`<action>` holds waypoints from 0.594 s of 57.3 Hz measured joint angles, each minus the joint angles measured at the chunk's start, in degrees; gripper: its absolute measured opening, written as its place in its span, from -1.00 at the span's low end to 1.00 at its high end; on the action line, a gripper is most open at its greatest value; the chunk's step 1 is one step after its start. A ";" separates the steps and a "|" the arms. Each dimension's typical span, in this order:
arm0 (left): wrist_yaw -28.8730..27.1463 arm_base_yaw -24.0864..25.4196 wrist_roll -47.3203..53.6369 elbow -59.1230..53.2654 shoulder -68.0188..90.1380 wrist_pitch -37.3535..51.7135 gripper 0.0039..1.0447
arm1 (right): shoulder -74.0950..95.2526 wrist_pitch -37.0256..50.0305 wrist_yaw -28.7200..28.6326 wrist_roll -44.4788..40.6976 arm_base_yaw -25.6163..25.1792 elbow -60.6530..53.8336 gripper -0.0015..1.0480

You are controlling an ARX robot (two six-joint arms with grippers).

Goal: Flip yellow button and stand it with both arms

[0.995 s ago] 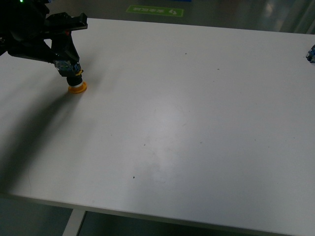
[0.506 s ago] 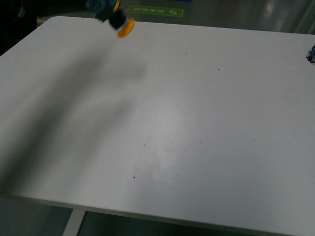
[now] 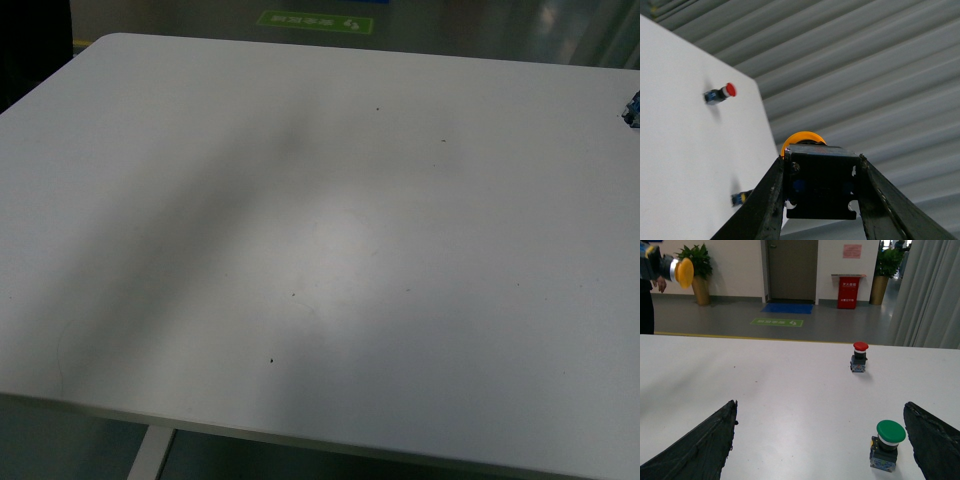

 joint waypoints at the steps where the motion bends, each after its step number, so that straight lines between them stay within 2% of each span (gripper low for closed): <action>1: -0.04 -0.17 -1.11 -0.52 0.02 2.62 -0.34 | 0.00 0.00 0.00 0.00 0.00 0.00 0.86; 13: -1.97 -2.21 -14.71 -2.78 1.16 27.41 -0.34 | 0.00 0.00 0.00 0.00 0.00 0.00 0.86; 19: -2.43 -3.02 -18.29 -2.78 1.81 31.56 -0.34 | 0.00 0.00 0.00 0.00 0.00 0.00 0.86; 34: -2.38 -3.15 -19.02 -2.75 2.14 31.93 -0.34 | 0.00 0.00 -0.02 0.00 0.00 0.00 0.86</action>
